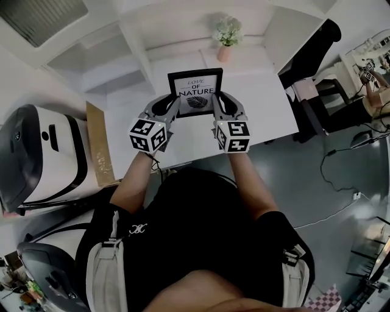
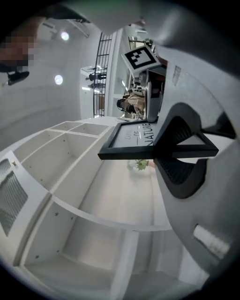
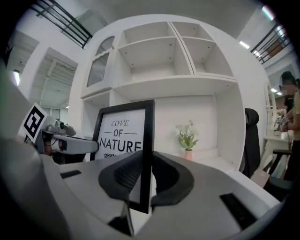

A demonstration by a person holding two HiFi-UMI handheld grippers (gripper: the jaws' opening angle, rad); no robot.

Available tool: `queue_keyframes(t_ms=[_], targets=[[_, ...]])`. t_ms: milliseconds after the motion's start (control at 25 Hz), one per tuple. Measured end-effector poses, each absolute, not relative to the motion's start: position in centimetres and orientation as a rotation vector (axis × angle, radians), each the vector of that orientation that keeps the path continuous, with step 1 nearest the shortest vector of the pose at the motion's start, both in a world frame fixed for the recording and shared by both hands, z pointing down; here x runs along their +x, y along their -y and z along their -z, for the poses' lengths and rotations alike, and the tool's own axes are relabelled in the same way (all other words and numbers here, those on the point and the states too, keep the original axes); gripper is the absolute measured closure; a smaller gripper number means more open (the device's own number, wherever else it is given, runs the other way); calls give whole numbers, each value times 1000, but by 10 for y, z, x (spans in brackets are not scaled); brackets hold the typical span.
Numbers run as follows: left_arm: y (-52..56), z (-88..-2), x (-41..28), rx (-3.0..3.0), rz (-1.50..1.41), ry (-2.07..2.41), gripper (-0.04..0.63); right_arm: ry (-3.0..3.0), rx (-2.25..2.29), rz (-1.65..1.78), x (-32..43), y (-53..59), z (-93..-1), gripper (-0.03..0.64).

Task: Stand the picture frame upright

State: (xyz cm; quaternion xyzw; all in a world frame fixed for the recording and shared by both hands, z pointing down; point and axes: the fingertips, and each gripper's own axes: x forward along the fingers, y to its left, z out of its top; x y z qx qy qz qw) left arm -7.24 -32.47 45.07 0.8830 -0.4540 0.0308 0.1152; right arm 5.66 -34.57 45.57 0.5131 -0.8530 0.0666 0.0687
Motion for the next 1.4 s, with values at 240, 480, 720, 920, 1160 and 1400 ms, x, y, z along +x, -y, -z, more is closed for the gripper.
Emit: queue_keyframes(t_ms=[240,480,720,920,1160,1400], targets=[[322,-434,-98,2619,-104,1473,511,2634,1499,-183,29,351,-444,548],[317,-447,-139,2552,-150,1561,511,2661,1386,-206,-15,356,-458,548],[312,-457,-187,2480,-160,1636,511,2686,1290,-208,-66,359,-466,548],[313,-472,-219,2431,-191,1657,511,2676,1242,-238,-99,363,-482,548],[328,-497,-246,2395,-217,1630,511,2632,1236,-263,-125,376,-505,548],[358,-530,-261,2373,-248,1580,509,2578,1266,-300,-140,403,-537,548]])
